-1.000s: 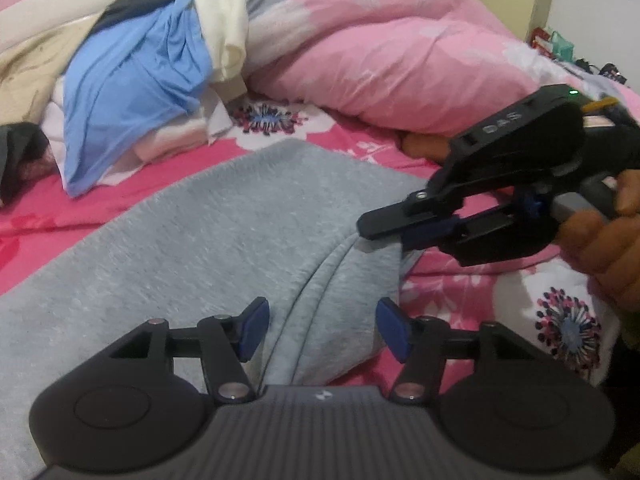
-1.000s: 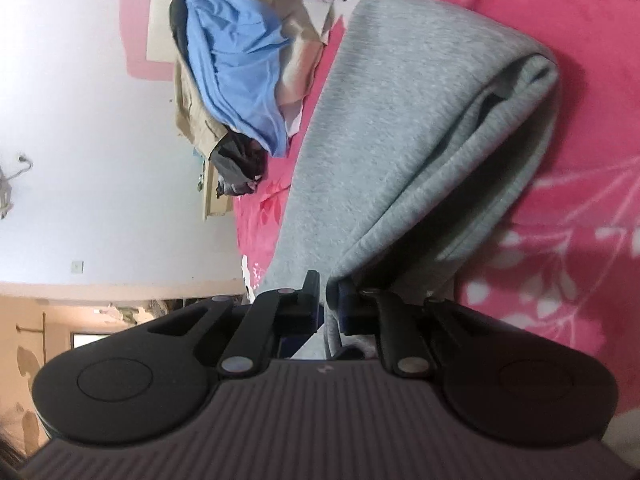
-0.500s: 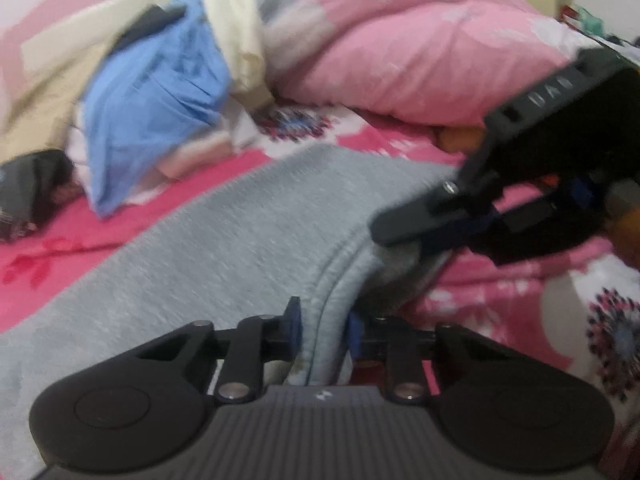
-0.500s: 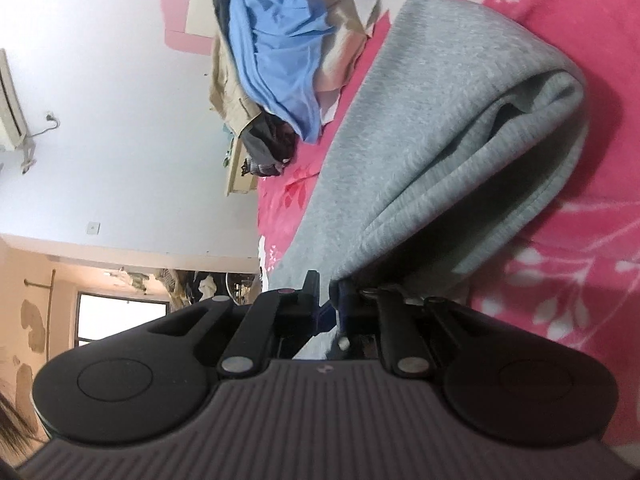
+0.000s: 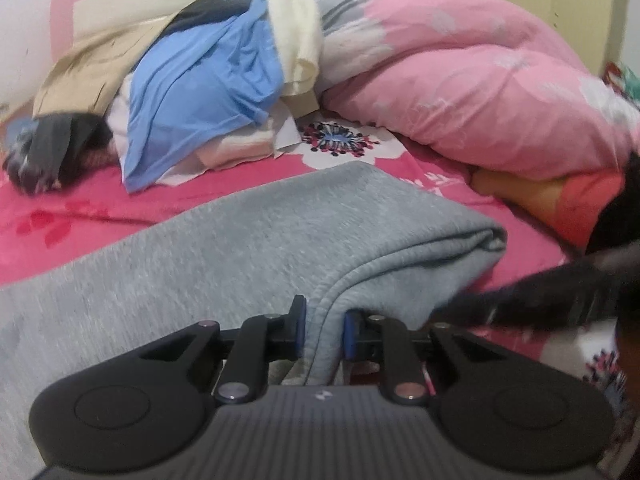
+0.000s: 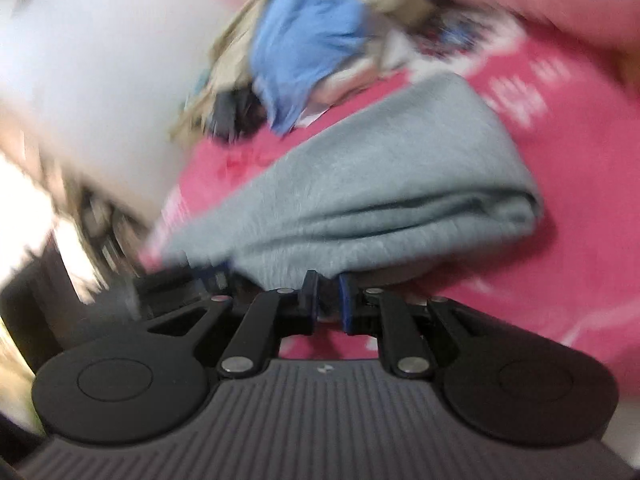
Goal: Fold clothes
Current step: 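Hold the hoodie fold with the left gripper while the right gripper presses it flat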
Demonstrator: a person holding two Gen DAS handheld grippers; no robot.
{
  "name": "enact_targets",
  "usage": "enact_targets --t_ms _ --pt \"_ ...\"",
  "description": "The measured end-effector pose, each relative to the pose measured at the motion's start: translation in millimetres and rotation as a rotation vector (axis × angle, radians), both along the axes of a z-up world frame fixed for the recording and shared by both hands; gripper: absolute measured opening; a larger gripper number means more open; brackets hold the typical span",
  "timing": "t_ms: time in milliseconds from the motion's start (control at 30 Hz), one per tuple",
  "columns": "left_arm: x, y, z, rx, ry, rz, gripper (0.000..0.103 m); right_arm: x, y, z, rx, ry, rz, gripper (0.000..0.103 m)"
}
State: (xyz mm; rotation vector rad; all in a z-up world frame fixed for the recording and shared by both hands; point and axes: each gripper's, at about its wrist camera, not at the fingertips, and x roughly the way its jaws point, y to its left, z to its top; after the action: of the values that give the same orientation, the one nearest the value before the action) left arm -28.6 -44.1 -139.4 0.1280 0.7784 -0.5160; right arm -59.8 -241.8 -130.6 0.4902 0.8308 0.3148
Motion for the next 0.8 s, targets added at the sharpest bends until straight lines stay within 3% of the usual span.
enact_targets --t_ms 100,267,333,467,600,800 --pt "3.0 4.7 -0.1 -0.031 0.019 0.015 0.019 1.6 22.5 0.5 -0.187 -0.078 0.064 0.011" --pt "7.2 11.8 -0.3 -0.081 0.052 0.038 0.020 -11.8 40.8 -0.2 -0.316 -0.164 0.206 0.011" --pt "7.8 13.9 -0.9 -0.093 0.061 0.038 0.021 -16.6 42.7 0.8 -0.376 -0.184 0.198 0.011" --pt "4.3 10.9 -2.8 -0.076 0.057 -0.007 0.025 0.4 26.6 10.6 -0.348 -0.211 0.065 0.011" --pt "2.9 4.1 -1.9 -0.053 0.024 -0.034 0.033 20.7 27.4 5.6 -0.271 -0.178 0.097 0.011" --pt "8.7 7.7 -4.0 -0.078 -0.001 0.030 0.017 30.5 45.7 -8.1 -0.290 -0.122 0.158 0.011"
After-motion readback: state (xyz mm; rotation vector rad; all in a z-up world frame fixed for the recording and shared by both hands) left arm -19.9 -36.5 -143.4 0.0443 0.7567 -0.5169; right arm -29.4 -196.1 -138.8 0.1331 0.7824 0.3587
